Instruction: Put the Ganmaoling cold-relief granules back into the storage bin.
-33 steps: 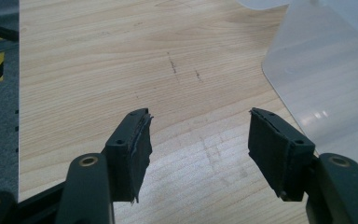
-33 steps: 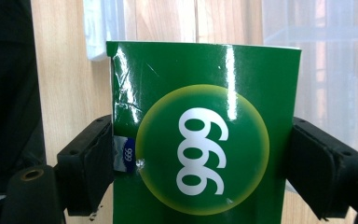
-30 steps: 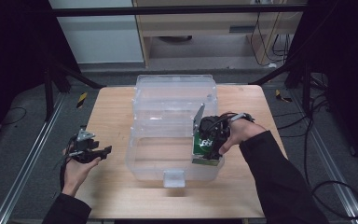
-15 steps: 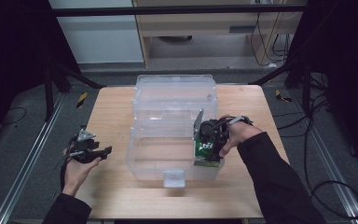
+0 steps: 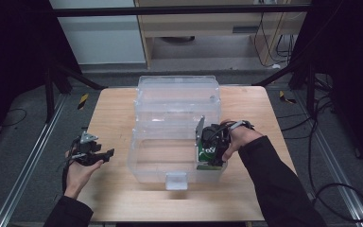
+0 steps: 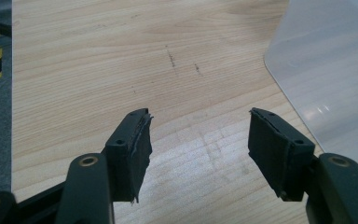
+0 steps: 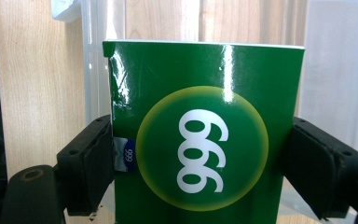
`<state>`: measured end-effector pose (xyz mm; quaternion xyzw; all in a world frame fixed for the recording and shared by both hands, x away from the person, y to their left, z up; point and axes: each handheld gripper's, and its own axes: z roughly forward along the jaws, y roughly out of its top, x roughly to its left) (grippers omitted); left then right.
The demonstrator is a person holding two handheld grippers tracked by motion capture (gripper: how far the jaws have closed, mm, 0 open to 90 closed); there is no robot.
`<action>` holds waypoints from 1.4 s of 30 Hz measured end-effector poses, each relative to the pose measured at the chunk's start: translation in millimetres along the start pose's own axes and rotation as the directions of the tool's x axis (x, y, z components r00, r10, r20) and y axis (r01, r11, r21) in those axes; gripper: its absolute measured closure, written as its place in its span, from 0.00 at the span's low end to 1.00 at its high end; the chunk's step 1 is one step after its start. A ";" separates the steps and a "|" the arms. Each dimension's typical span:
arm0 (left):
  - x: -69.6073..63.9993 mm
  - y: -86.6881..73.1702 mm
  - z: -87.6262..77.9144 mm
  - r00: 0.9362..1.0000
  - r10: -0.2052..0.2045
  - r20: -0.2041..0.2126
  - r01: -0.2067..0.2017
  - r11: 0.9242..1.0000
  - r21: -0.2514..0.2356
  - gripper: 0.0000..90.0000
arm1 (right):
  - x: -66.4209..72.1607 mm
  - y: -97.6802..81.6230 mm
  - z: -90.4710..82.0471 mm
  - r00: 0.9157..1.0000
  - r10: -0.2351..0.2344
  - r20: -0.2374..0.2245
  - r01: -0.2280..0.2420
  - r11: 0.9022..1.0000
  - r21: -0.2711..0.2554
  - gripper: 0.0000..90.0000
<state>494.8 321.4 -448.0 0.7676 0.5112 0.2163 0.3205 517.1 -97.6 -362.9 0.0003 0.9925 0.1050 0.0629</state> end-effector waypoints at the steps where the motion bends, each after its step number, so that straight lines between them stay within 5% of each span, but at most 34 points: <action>1: -0.1 0.1 -0.2 1.000 0.001 -0.002 -0.001 1.000 0.002 0.43 | 0.5 0.0 0.5 1.000 0.003 -0.003 -0.003 1.000 0.004 0.19; 7: -0.9 -0.3 1.2 1.000 0.006 -0.001 -0.006 1.000 0.007 0.43 | -0.3 1.2 7.1 0.999 -0.029 -0.020 0.029 0.999 0.024 0.19; 18: -1.2 -0.4 1.2 1.000 0.006 0.000 -0.006 1.000 0.007 0.43 | 1.3 -3.9 14.9 0.999 0.031 -0.037 -0.031 1.000 -0.001 0.17; 21: -1.1 -0.4 1.4 1.000 0.004 0.002 -0.004 1.000 0.006 0.43 | 2.0 -6.7 15.8 0.998 0.043 -0.042 -0.044 0.999 -0.020 0.17; 24: -0.8 -0.5 1.5 1.000 0.006 0.001 -0.006 1.000 0.009 0.43 | 2.3 -10.0 10.7 0.993 0.109 -0.049 -0.112 0.992 -0.059 0.19; 27: -1.2 -0.3 0.8 1.000 0.001 0.003 -0.001 1.000 0.005 0.43 | 2.9 -13.9 7.0 0.994 0.102 -0.027 -0.104 0.991 -0.090 0.21; 32: 0.0 0.5 -1.1 1.000 -0.001 0.009 0.001 1.000 -0.004 0.42 | 8.4 -19.3 -0.7 0.990 0.141 -0.005 -0.140 0.978 -0.153 0.22; 42: -0.6 1.5 -3.8 1.000 -0.001 0.011 0.001 1.000 -0.018 0.42 | 23.5 -26.3 -11.0 0.966 0.258 0.005 -0.248 0.933 -0.261 0.29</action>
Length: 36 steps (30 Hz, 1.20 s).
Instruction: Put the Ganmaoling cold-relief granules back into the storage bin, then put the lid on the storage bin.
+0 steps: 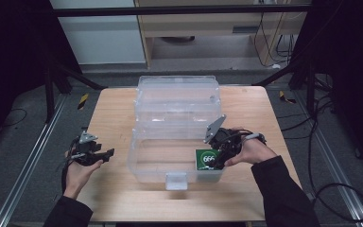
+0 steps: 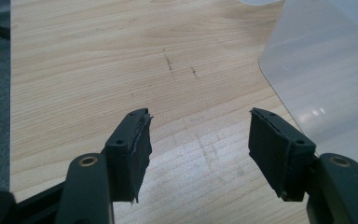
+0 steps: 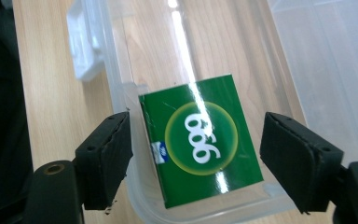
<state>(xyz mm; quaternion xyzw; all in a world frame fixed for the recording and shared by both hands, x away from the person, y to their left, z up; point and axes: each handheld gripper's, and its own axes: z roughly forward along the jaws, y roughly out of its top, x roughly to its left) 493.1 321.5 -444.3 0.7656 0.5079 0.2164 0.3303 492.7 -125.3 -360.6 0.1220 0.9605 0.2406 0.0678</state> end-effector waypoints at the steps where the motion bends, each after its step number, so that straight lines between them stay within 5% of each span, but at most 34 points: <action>1: 0.1 0.4 -0.6 1.000 0.001 0.000 -0.001 1.000 -0.003 0.42 | 1.5 -0.5 0.0 1.000 0.007 -0.006 -0.008 1.000 -0.008 0.29; 10: 0.6 1.5 -2.3 1.000 -0.001 0.001 0.001 1.000 -0.012 0.43 | 16.3 2.9 0.9 0.999 0.042 -0.028 -0.045 0.995 -0.090 0.36; 36: -3.4 3.0 -1.2 1.000 0.020 0.005 -0.020 1.000 -0.011 0.43 | 40.2 26.3 31.4 0.993 0.017 -0.120 -0.027 0.996 -0.085 0.51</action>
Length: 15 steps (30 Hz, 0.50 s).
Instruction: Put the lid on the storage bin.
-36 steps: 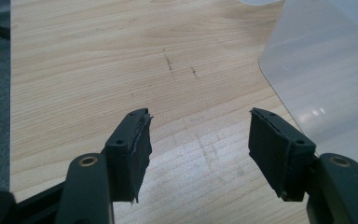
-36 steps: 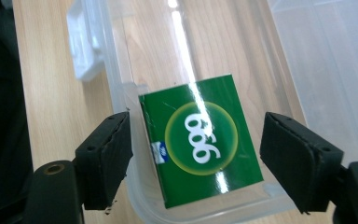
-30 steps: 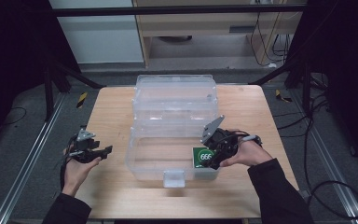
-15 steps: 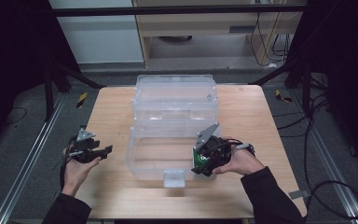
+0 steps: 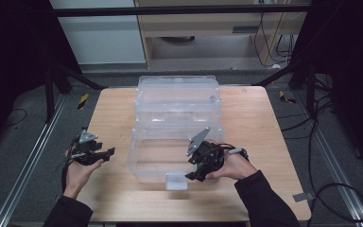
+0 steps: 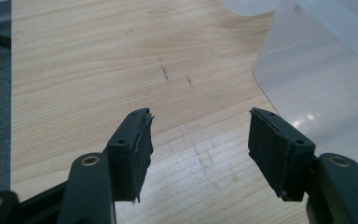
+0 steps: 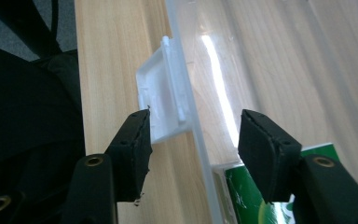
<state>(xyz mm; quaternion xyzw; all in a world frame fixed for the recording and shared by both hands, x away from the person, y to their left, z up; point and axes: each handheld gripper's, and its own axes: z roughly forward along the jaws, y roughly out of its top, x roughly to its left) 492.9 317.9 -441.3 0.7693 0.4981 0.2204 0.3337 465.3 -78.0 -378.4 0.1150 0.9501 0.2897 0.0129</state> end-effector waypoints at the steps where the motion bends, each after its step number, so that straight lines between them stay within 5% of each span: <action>1: -0.4 0.2 0.1 1.000 0.001 0.002 -0.001 1.000 -0.001 0.43 | -0.1 0.6 0.9 1.000 -0.005 0.000 0.005 1.000 0.004 0.51; 15: 0.4 1.1 -4.5 1.000 0.001 0.003 -0.001 1.000 -0.021 0.43 | 2.3 9.5 30.8 1.000 -0.018 -0.024 0.020 0.996 0.090 0.60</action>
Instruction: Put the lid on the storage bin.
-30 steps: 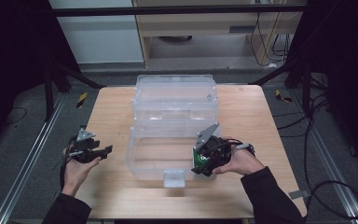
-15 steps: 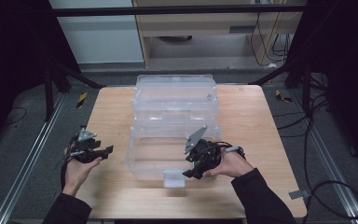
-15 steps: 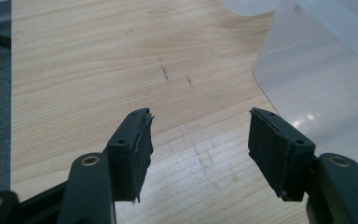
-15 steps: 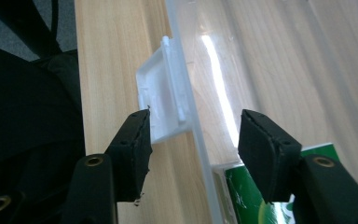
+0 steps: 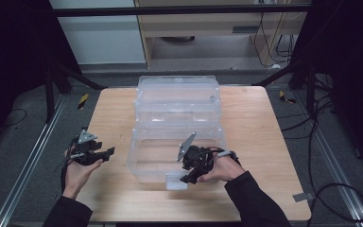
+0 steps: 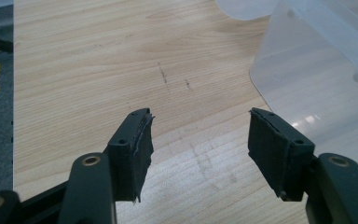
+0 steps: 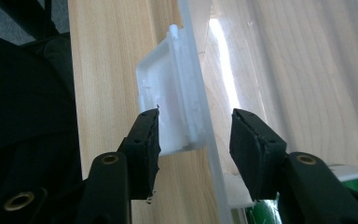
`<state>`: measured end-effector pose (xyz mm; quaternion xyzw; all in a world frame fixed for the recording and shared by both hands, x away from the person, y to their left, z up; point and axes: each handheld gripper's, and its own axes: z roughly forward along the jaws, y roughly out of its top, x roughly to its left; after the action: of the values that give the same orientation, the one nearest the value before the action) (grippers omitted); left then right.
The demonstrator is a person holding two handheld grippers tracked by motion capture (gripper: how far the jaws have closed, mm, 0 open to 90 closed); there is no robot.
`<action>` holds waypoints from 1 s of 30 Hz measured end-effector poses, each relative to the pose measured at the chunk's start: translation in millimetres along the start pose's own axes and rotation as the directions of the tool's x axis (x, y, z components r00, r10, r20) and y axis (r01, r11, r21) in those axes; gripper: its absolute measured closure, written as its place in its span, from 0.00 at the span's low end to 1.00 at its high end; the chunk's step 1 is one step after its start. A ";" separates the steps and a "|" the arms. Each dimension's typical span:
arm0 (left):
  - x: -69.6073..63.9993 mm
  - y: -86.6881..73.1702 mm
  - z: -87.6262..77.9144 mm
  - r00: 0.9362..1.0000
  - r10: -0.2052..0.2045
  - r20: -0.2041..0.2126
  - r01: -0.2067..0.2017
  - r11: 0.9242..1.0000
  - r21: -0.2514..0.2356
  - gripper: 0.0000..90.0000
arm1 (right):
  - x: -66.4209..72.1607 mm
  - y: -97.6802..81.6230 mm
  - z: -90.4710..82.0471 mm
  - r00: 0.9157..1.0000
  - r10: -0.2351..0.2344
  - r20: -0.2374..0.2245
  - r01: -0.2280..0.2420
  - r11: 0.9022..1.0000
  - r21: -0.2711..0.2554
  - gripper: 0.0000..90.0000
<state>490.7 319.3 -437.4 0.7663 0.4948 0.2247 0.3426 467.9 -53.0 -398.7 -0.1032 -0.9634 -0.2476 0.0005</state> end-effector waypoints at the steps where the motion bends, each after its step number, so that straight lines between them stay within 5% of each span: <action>1: 0.0 0.1 -0.2 1.000 0.000 0.000 0.000 1.000 0.000 0.43 | 0.2 0.6 1.2 1.000 -0.003 -0.002 0.003 1.000 0.004 0.61; 15: -0.5 4.0 -7.7 1.000 0.015 -0.002 -0.015 1.000 -0.019 0.44 | -3.2 -0.6 13.5 1.000 0.012 -0.010 -0.011 0.999 0.048 0.75; 30: -3.1 14.2 -13.4 0.998 0.061 0.033 -0.059 0.997 -0.046 0.47 | -6.5 5.5 18.1 0.999 0.023 -0.028 -0.021 0.996 0.082 0.77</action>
<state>488.9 316.6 -417.8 0.7767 0.4605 0.2328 0.3613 476.2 -41.0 -412.3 -0.1102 -0.9713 -0.2095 0.0213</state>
